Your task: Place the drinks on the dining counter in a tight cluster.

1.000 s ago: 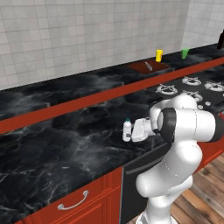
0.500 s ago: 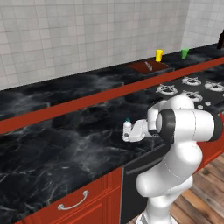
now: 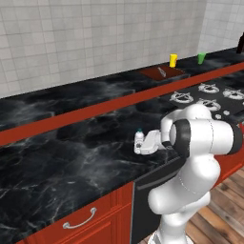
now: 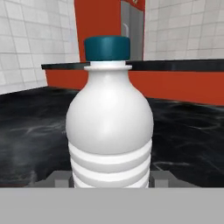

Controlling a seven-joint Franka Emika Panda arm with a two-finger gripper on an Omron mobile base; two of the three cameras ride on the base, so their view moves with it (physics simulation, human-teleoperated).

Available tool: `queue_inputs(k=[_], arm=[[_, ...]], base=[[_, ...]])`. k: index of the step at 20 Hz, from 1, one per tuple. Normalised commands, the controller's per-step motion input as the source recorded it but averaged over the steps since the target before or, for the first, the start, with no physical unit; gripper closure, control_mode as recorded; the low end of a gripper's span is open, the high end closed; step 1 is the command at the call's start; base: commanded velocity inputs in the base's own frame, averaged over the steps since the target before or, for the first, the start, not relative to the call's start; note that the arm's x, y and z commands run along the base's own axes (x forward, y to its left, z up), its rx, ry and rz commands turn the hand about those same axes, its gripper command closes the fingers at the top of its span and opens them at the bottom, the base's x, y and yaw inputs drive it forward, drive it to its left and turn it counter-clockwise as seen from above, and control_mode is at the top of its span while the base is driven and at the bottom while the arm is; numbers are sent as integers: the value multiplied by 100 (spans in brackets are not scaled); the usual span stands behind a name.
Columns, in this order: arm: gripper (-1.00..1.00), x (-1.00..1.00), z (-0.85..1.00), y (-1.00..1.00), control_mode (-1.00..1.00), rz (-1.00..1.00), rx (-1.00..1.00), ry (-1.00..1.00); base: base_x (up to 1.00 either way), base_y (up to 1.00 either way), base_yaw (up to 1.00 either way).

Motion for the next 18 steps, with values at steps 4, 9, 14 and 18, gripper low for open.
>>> queue_inputs(k=[4, 9, 14, 18], arm=[[100, 23, 82, -44, -100, -9, -6, 14], [100, 3, 100, -26, -100, -12, -9, 26], [100, -6, 100, -15, -100, -10, -11, 31], [100, -70, 99, -11, -100, -5, -1, 7]], base=[[0, 0, 0], [0, 0, 0], [0, 0, 0], [0, 0, 0]])
